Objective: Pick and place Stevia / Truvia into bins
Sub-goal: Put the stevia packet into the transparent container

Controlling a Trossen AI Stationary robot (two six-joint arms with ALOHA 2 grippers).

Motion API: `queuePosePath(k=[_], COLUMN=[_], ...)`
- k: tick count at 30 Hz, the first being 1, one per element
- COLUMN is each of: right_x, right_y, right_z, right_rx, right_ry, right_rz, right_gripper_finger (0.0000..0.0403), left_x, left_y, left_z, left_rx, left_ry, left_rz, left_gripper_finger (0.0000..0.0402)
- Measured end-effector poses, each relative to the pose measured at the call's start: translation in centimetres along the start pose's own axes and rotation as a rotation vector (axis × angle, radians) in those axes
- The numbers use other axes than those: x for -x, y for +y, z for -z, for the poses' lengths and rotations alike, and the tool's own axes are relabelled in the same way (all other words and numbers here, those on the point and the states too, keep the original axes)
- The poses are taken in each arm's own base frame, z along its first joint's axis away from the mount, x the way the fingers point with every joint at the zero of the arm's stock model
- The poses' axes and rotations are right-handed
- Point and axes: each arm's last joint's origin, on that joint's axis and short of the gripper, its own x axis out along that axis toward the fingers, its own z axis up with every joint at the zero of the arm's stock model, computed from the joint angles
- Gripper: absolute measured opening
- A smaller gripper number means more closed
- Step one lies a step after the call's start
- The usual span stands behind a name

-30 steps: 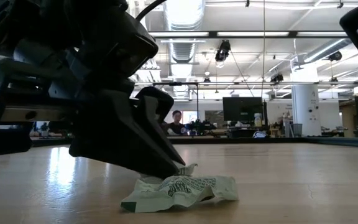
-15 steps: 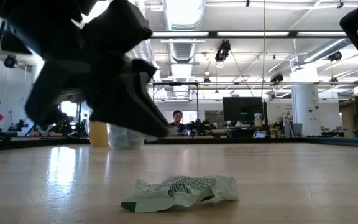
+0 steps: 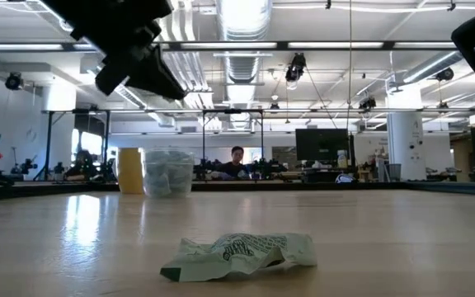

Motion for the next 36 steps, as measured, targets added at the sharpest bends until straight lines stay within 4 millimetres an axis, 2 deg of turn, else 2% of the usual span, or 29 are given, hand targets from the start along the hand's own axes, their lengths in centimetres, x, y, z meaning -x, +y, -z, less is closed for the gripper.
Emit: queuePosePath(k=[6,13,17,24,36], right_x=[-0.3,-0.3,-0.3,-0.3,-0.3], right_y=[-0.2,-0.2,-0.2,-0.2,-0.2], right_z=[0.8,0.8,0.8,0.7,0.7], right_rx=[-0.016,-0.018,-0.018,-0.015,-0.016], right_ry=[-0.018,-0.02,-0.02,-0.021,-0.022], right_rz=[-0.012,-0.014,-0.014,-0.015,-0.015], right_gripper_finger=[0.0065,0.0065,0.0065,0.0059,0.0061], left_x=[-0.8,-4.1,-5.5,-6.0,-7.0], left_y=[3.8,6.6,7.3,7.7,8.4], left_z=[1.3,4.8,6.2,6.0,8.3], left_rx=[0.048,0.127,0.176,0.202,0.207], left_ry=[0.051,0.166,0.166,0.063,0.098], left_rz=[-0.076,-0.002,0.054,0.203,0.247], left_gripper_finger=[0.0013,0.0013,0.0013,0.0013,0.0013])
